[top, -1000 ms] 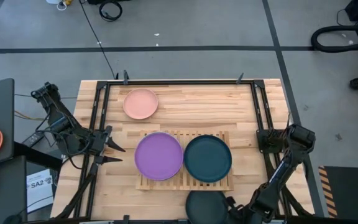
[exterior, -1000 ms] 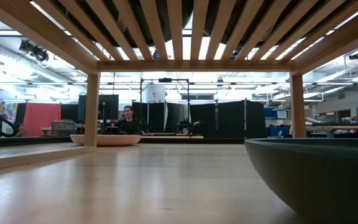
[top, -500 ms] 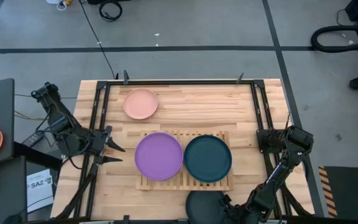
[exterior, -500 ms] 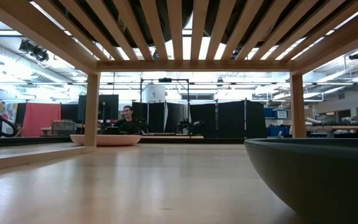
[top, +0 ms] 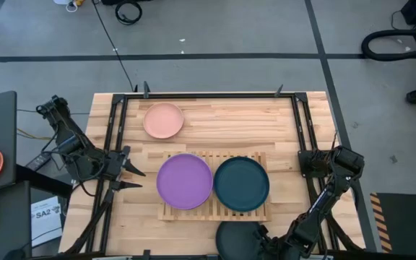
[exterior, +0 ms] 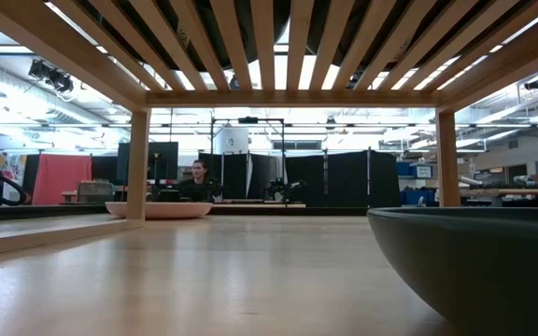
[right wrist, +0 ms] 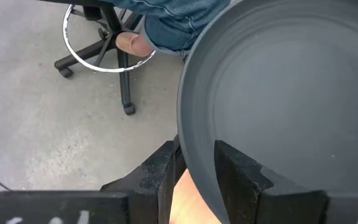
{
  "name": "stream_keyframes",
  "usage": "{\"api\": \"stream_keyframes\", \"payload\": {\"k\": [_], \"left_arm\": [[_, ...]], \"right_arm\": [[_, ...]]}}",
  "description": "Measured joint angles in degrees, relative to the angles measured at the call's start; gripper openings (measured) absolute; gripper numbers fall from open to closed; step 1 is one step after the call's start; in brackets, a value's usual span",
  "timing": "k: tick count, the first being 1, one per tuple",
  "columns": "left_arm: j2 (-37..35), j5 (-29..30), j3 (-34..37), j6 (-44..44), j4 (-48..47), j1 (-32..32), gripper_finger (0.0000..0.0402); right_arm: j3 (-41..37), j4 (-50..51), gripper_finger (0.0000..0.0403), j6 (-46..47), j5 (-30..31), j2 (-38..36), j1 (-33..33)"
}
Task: Place and stack plates onto a shelf
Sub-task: Stack the black plate on top of the dark green plate on the shelf
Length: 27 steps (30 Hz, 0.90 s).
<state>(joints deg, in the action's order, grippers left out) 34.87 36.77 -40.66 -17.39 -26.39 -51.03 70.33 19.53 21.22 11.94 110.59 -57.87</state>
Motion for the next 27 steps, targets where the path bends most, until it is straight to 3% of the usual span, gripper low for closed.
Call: {"api": "stream_keyframes", "payload": {"k": [27], "left_arm": [[0.0,0.0,0.0,0.0,0.02,0.0,0.0172]], "right_arm": [[-2.17,1.75,0.0118,-3.68,-0.07,-0.02,-0.02]]}}
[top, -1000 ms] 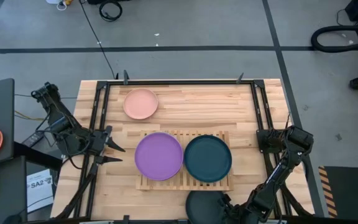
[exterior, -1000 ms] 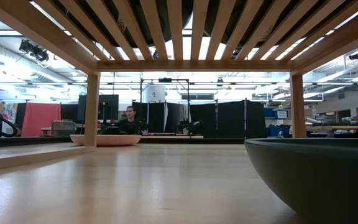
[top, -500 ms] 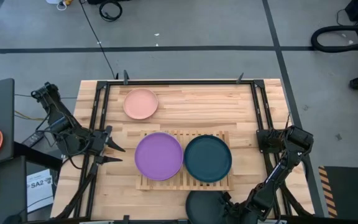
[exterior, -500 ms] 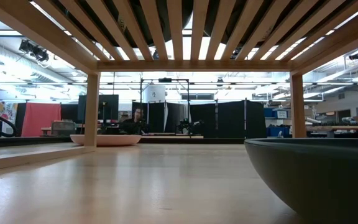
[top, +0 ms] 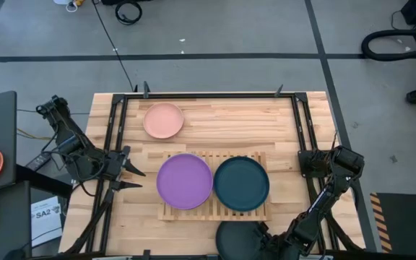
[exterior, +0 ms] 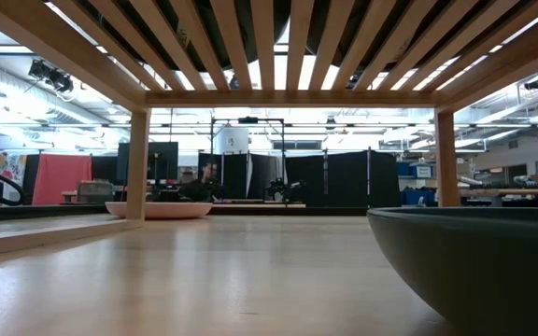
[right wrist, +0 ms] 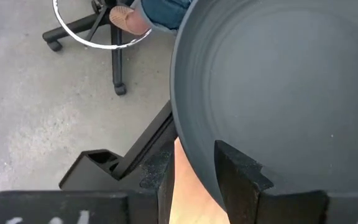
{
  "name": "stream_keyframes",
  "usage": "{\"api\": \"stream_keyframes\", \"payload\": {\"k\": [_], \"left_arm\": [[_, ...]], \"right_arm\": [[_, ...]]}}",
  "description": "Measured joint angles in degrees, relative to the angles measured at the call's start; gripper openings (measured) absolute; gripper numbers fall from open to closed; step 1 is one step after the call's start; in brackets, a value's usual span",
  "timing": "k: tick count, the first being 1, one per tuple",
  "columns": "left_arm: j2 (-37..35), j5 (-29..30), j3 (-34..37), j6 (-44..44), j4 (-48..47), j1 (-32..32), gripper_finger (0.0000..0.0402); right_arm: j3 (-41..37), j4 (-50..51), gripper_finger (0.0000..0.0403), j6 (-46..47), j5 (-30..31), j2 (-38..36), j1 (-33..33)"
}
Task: Place and stack plates onto a shelf
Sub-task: Stack the black plate on top of the dark green plate on the shelf
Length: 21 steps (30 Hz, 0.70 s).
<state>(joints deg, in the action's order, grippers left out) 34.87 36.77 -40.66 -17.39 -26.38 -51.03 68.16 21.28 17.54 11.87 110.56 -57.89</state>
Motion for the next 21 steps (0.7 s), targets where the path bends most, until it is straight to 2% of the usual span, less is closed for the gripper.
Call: {"api": "stream_keyframes", "payload": {"k": [8,21], "left_arm": [[0.0,0.0,0.0,0.0,0.01,0.01,0.0172],[-0.01,0.0,0.0,0.0,0.01,0.0,0.0172]], "right_arm": [[-2.27,0.01,0.0118,-2.77,-1.43,-0.04,0.0],[-2.51,0.01,0.0118,-4.66,0.36,-0.04,0.0]]}}
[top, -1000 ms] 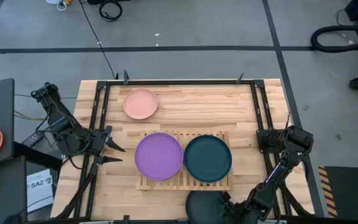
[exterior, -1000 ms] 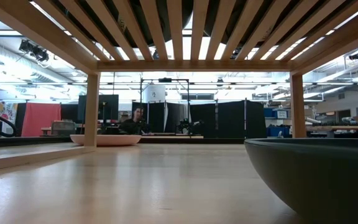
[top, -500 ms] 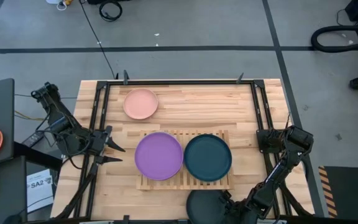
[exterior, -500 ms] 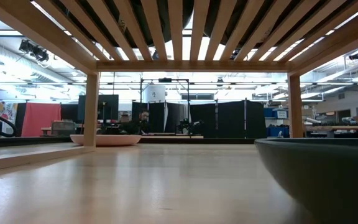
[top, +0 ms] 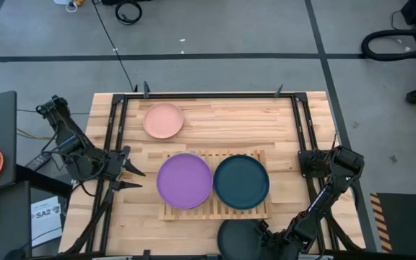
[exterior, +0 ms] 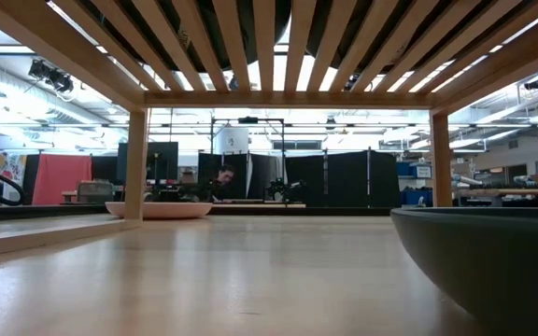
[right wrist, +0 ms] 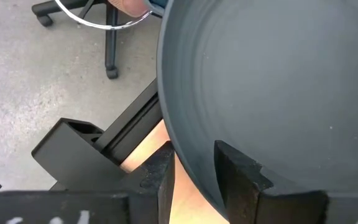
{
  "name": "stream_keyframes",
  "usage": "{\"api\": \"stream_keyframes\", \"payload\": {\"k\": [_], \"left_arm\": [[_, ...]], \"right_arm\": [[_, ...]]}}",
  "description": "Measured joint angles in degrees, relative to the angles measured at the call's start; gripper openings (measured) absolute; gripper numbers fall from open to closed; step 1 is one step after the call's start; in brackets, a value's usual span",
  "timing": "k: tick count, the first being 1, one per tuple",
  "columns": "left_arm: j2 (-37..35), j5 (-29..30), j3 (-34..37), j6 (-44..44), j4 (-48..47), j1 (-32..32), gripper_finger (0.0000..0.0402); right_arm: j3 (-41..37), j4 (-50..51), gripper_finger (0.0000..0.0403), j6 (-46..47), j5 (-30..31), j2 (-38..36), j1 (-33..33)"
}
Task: Place and stack plates onto a shelf
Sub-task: Stack the black plate on top of the dark green plate on the shelf
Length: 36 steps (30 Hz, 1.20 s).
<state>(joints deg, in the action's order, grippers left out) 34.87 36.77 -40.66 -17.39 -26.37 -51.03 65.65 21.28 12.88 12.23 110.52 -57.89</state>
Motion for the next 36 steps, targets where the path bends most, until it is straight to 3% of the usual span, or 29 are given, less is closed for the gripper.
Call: {"api": "stream_keyframes", "payload": {"k": [18,36], "left_arm": [[-0.01,0.0,0.0,0.0,0.0,0.0,0.0172],[0.01,0.0,0.0,0.0,0.0,0.0,0.0172]], "right_arm": [[0.02,-2.61,0.0031,0.16,-1.68,0.0,0.02],[0.02,-19.37,0.0027,8.59,-3.52,-0.04,0.02]]}}
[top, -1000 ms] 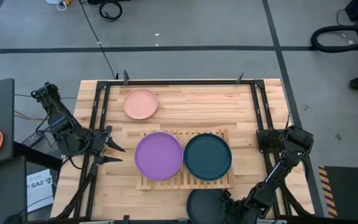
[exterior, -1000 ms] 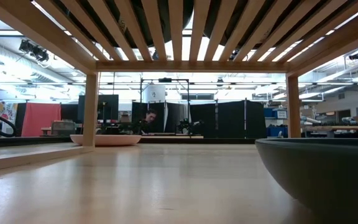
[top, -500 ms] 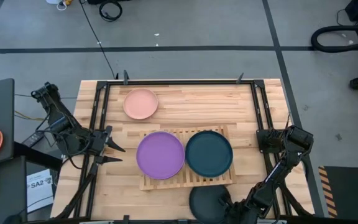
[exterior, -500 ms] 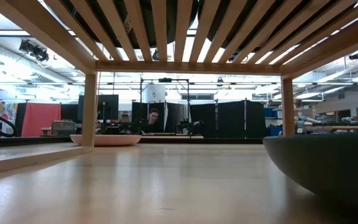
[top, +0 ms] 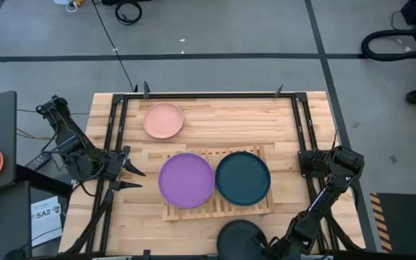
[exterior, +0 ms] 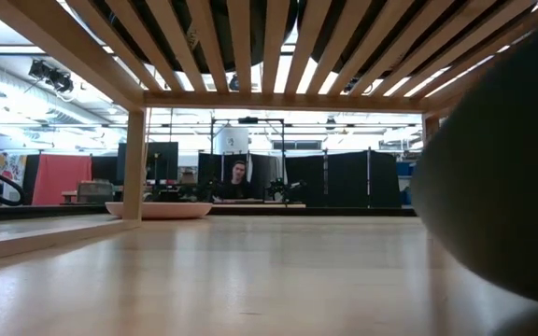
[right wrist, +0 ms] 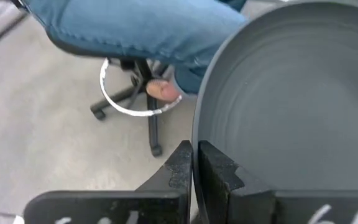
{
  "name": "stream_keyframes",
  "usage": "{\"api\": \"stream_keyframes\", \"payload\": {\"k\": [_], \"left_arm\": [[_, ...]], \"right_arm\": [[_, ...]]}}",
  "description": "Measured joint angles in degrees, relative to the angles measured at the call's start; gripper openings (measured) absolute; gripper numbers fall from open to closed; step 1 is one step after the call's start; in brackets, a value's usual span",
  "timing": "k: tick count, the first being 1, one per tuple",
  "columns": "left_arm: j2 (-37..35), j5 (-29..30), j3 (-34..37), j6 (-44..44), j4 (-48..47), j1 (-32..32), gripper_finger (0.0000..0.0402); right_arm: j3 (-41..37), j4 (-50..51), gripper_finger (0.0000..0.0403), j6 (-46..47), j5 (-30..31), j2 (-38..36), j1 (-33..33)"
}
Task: Place and stack plates onto a shelf
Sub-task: Stack the black plate on top of the dark green plate on the shelf
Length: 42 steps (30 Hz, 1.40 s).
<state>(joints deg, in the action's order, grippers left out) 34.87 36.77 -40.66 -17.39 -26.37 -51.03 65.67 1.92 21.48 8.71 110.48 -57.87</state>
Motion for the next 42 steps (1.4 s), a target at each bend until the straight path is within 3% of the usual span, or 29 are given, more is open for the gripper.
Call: {"api": "stream_keyframes", "payload": {"k": [20,37,42], "left_arm": [[0.0,0.0,0.0,0.0,0.0,0.0,0.0172],[0.0,0.0,0.0,0.0,0.0,0.0,0.0172],[-0.02,0.0,0.01,0.0,0.0,0.0,0.0172]], "right_arm": [[0.0,-6.67,0.0022,4.35,-0.42,-5.69,0.54],[0.0,-7.04,0.0022,3.74,0.07,-21.91,4.58],[0.0,-6.89,0.0022,-1.95,0.17,-28.16,6.3]]}}
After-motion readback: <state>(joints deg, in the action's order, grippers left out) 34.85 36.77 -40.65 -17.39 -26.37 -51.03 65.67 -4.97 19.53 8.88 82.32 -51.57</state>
